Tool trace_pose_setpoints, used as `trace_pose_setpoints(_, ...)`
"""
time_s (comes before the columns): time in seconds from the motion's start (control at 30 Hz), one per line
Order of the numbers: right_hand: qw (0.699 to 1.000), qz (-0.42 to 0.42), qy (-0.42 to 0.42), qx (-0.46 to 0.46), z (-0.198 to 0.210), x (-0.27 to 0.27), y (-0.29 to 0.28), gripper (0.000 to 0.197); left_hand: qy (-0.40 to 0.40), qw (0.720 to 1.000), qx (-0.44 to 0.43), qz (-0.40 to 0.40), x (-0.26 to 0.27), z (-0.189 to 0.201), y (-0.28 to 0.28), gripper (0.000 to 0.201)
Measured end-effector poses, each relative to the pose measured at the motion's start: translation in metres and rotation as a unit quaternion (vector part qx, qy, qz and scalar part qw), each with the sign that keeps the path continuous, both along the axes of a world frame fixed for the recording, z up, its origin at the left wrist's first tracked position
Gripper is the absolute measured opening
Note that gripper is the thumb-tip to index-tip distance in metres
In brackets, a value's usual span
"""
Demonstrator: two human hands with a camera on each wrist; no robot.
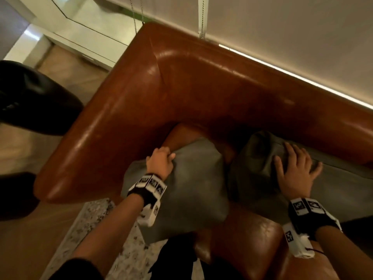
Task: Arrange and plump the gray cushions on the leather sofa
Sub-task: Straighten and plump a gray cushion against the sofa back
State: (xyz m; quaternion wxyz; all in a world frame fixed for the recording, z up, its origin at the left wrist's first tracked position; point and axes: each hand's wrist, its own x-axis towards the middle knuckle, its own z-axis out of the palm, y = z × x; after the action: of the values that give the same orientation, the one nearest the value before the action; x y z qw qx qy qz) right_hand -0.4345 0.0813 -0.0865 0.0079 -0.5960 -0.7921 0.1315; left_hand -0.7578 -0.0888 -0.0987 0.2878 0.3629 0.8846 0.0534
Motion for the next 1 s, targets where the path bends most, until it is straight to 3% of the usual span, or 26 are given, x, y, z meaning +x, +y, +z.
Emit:
trace_pose_setpoints(0.17, 0.995, 0.055, -0.019, -0.084, 0.02, 0.008, 0.002, 0.067, 0.11, 0.99, 0.092, -0.011, 0.035, 0.072, -0.101, 0.021)
trace_pose_setpoints(0.3, 0.984, 0.094, -0.042, -0.143, 0.035, 0.016, 0.022, 0.063, 0.188, 0.975, 0.105, 0.057, 0.037, 0.1, -0.113, 0.018)
trace_pose_setpoints(0.37, 0.984, 0.082, -0.036, -0.153, 0.043, 0.025, 0.041, 0.056, 0.158, 0.978, 0.084, 0.105, 0.021, 0.093, -0.108, 0.025)
trace_pose_setpoints(0.4, 0.985, 0.075, -0.05, -0.148, 0.047, 0.031, 0.05, 0.052, 0.112, 0.984, 0.06, 0.127, 0.009, 0.083, -0.108, 0.038)
trace_pose_setpoints(0.5, 0.976, 0.029, -0.085, -0.196, 0.054, 0.043, 0.061, 0.047, -0.074, 0.984, -0.051, 0.152, -0.017, 0.049, -0.116, 0.107)
trace_pose_setpoints(0.53, 0.975, 0.018, -0.088, -0.204, 0.054, 0.043, 0.058, 0.043, -0.097, 0.982, -0.082, 0.142, -0.019, 0.04, -0.118, 0.119)
trace_pose_setpoints(0.67, 0.989, 0.075, -0.052, -0.117, 0.056, 0.034, 0.03, 0.021, -0.093, 0.984, -0.072, 0.133, -0.019, 0.036, -0.116, 0.118)
trace_pose_setpoints(0.83, 0.991, 0.128, 0.048, -0.016, 0.094, 0.04, 0.014, 0.004, -0.091, 0.984, -0.085, 0.125, -0.027, 0.042, -0.116, 0.113)
trace_pose_setpoints(1.0, 0.986, 0.055, -0.034, -0.15, 0.078, 0.024, 0.011, 0.022, -0.092, 0.984, -0.087, 0.124, -0.021, 0.043, -0.114, 0.114)
